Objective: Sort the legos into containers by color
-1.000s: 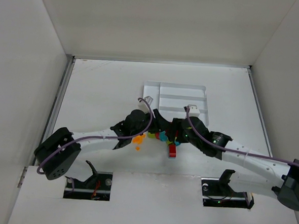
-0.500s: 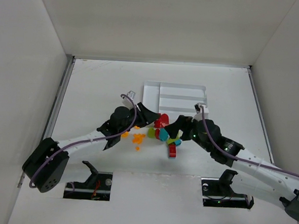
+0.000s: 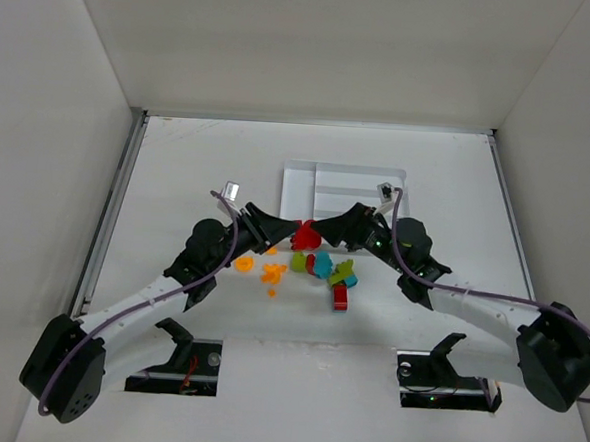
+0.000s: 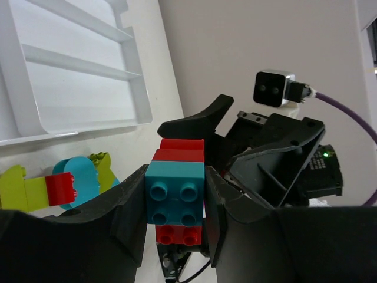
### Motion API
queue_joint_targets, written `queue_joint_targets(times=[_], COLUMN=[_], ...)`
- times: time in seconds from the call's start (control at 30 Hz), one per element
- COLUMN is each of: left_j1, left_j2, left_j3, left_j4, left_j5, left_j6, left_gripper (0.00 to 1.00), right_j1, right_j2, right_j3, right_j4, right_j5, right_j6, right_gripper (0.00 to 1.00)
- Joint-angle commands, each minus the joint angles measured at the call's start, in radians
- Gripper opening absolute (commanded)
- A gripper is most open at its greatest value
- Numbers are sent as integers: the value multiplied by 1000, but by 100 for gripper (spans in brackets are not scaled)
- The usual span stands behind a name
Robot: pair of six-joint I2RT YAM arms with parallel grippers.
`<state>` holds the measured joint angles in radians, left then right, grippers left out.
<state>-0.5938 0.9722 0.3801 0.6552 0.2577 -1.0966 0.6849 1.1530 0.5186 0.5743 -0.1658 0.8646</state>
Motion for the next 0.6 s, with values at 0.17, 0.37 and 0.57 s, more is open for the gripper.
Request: queue_joint_targets(times=[0.17,0.37,0.57], left_j1=[64,68,84], left_j2=[-84,-76,-89], left_j3=[-49,-64,-75], left_j4=[66,116,164], left_j5=[81,97,115], left_j6=[-94,-134,-171], left_gripper=[13,13,13], right_j1=[3,9,21], right_j2=[89,192,252], right_j3=[-15,1,-2], right_j4=[355,427,519], right_j5=[-142,-198,-221], right_j6=[117,171,211], right_gripper=[79,76,68])
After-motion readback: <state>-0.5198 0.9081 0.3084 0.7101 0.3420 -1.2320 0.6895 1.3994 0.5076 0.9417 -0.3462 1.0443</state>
